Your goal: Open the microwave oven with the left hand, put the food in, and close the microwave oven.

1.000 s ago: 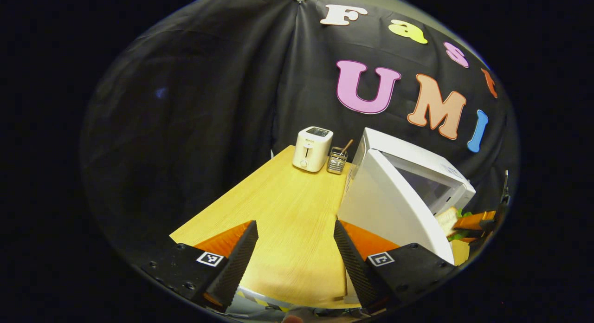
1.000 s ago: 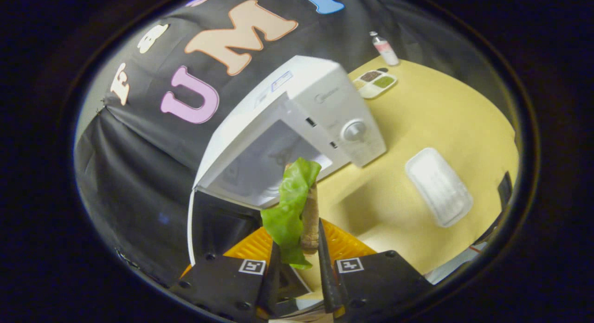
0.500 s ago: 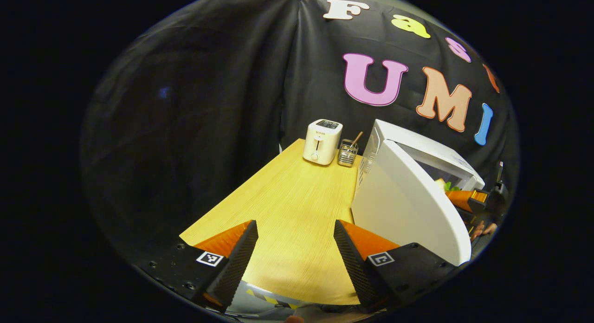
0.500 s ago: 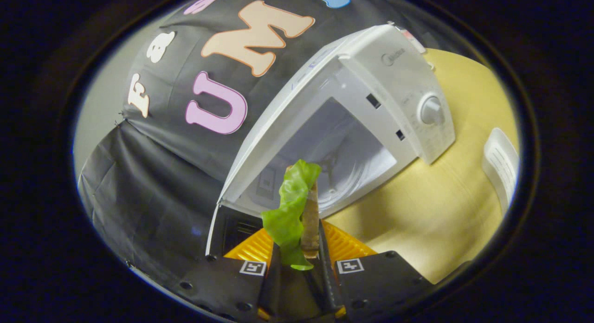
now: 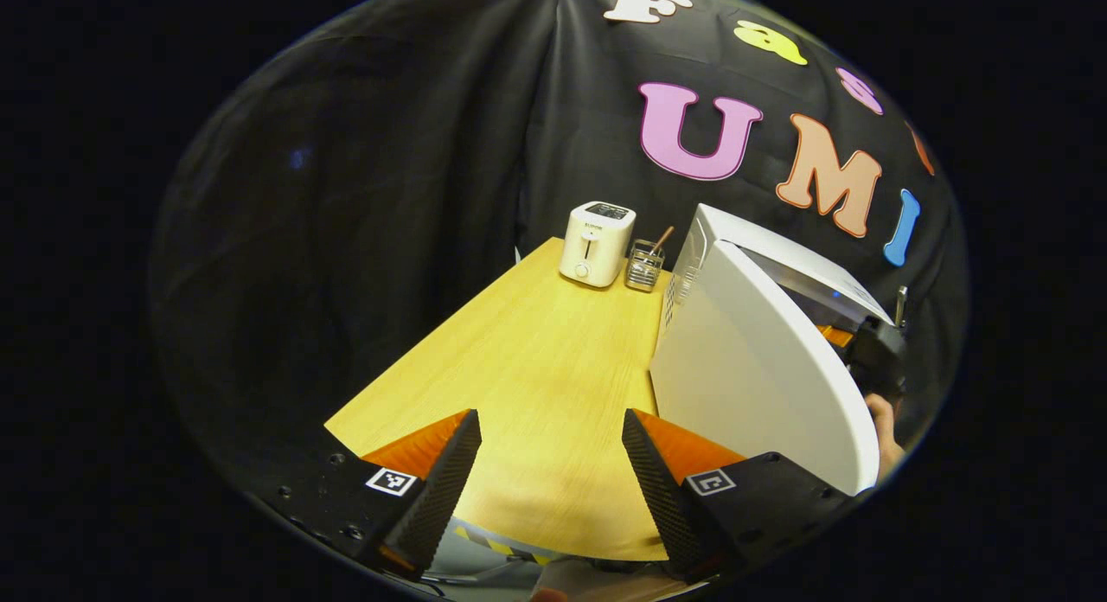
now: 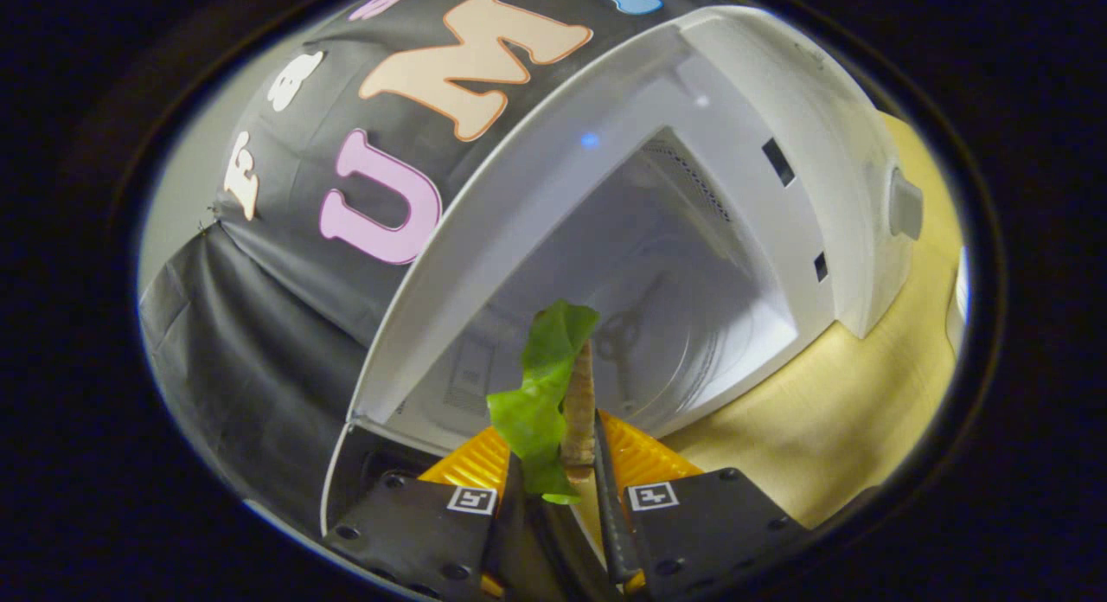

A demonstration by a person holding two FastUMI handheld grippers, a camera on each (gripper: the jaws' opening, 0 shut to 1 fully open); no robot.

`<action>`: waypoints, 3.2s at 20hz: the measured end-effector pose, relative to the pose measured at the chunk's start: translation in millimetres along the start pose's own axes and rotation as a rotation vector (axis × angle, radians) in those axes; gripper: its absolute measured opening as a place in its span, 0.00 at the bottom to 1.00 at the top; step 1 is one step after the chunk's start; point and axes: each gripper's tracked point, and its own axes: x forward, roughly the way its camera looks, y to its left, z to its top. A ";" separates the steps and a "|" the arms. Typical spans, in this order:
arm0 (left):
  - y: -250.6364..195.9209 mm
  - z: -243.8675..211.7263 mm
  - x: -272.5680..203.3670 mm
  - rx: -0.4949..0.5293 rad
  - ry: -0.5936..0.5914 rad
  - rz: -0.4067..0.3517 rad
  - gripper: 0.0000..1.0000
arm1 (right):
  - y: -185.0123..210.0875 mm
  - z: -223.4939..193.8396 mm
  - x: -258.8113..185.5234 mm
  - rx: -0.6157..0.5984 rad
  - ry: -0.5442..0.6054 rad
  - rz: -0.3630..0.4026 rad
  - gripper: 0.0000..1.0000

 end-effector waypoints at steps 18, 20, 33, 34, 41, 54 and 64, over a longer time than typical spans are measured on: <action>-30.2 -10.7 -4.5 -0.016 0.061 -0.049 0.96 | -38.1 34.6 37.6 -0.493 -0.082 -0.182 0.74; -30.7 -10.3 -7.5 -0.005 0.055 -0.050 0.95 | -28.9 46.1 24.4 -0.529 -0.126 -0.165 0.92; -54.6 -13.3 -20.8 0.033 0.034 -0.138 0.16 | -11.7 55.6 -91.4 -0.636 -0.193 -0.157 0.98; -56.2 -15.5 -21.2 0.044 0.040 -0.148 0.12 | -8.9 57.0 -102.0 -0.629 -0.197 -0.152 0.98; -63.8 -19.2 -26.9 0.080 0.043 -0.199 0.01 | -12.3 64.9 -178.9 -0.599 -0.236 -0.169 0.92; -116.3 -29.8 -38.1 0.219 0.072 -0.338 0.00 | -73.9 65.8 -257.2 -0.607 -0.251 -0.303 0.92; -155.9 -43.9 -48.5 0.265 0.096 -0.335 0.01 | -127.5 105.3 -306.1 -0.544 -0.290 -0.382 0.98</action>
